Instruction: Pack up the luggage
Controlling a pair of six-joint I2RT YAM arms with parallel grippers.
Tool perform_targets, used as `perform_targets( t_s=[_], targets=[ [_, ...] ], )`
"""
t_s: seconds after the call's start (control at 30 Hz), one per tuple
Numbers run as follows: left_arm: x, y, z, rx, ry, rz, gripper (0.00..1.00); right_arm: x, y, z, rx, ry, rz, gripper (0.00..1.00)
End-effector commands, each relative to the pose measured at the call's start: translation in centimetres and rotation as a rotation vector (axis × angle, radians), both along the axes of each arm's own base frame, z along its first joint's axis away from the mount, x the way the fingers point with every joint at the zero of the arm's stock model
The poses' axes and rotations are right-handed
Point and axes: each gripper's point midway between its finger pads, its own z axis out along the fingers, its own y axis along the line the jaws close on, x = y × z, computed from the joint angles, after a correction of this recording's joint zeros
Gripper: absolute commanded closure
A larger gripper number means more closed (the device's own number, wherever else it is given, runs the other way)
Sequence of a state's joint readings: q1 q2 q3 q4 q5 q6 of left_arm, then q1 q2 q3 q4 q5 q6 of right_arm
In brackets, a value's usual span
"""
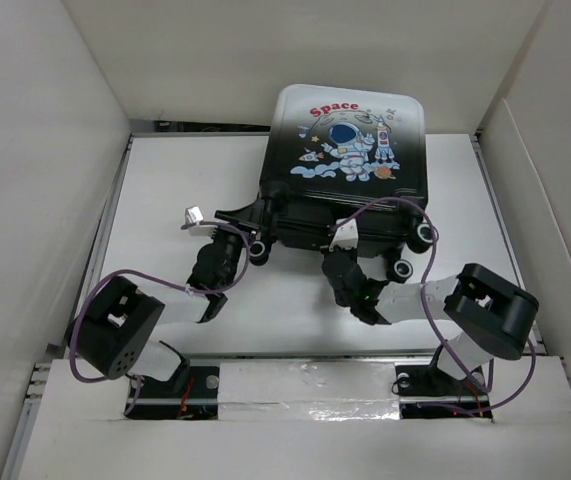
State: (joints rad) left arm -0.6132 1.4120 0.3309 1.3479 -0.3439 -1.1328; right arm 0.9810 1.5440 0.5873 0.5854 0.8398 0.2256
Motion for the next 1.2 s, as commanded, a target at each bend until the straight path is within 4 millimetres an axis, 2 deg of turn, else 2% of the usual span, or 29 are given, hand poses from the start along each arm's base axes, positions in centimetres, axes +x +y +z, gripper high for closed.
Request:
perform_targets(
  t_s=[0.0,0.17,0.3,0.37,0.5,0.53,0.6,0.63,0.8,0.83,0.87,0.93,0.97,1.03,1.07,1.1,1.17],
  targets=[
    [-10.3,-11.8,5.1,0.009,-0.188,-0.676,1.0,-6.2,13.6,1.3,0.251,0.044,0.617,1.0],
    [-13.8,-13.8,5.0,-0.028,-0.182,-0.802,1.0,-7.2,16.6,3.2,0.272,0.027,0.74,1.0],
    [-14.0,-12.8,5.5,-0.04,-0.185,-0.774,1.0,-8.4,16.7,4.1,0.268,0.016,0.795,1.0],
    [-14.0,-12.7,5.6,-0.02,-0.182,-0.769,1.0,-8.3,15.9,4.3,0.269,0.015,0.762,1.0],
    [-15.5,-13.2,6.8,-0.024,-0.22,-0.807,1.0,-9.6,18.6,4.9,0.327,-0.002,0.897,1.0],
    [-15.5,-13.0,6.9,-0.023,-0.22,-0.801,1.0,-10.0,19.2,3.8,0.349,0.018,0.926,1.0],
    [-15.5,-12.7,6.8,-0.014,-0.217,-0.789,1.0,-10.1,20.1,4.9,0.435,-0.009,0.98,1.0],
    [-15.5,-12.6,6.8,-0.015,-0.219,-0.789,1.0,-10.8,20.7,4.1,0.452,0.023,1.022,1.0],
    [-15.7,-12.4,5.9,0.008,-0.203,-0.802,1.0,-11.1,20.3,4.2,0.478,0.019,1.041,1.0],
    [-15.7,-12.3,5.6,0.034,-0.202,-0.808,0.97,-10.7,19.7,4.2,0.468,0.019,0.999,0.94],
    [-15.3,-12.1,5.5,0.056,-0.206,-0.798,0.75,-10.7,18.5,4.7,0.46,0.01,0.973,0.79],
    [-14.6,-11.4,4.1,0.149,-0.154,-0.767,0.52,-10.3,16.6,4.2,0.411,0.022,0.901,0.63],
    [-13.6,-10.5,3.5,0.245,-0.131,-0.696,0.36,-10.2,14.9,4.2,0.387,0.038,0.852,0.5],
    [-12.6,-9.1,3.0,0.343,-0.106,-0.609,0.28,-9.8,13.3,4.2,0.361,0.046,0.786,0.39],
    [-11.3,-7.6,3.2,0.373,-0.092,-0.502,0.22,-9.9,12.6,4.1,0.347,0.054,0.769,0.32],
    [-11.2,-6.1,3.4,0.429,-0.096,-0.448,0.2,-10.3,11.8,4.1,0.333,0.072,0.763,0.28],
    [-9.5,-2.5,3.3,0.462,-0.047,-0.273,0.15,-10.5,10.5,3.4,0.31,0.097,0.737,0.23]
  ],
)
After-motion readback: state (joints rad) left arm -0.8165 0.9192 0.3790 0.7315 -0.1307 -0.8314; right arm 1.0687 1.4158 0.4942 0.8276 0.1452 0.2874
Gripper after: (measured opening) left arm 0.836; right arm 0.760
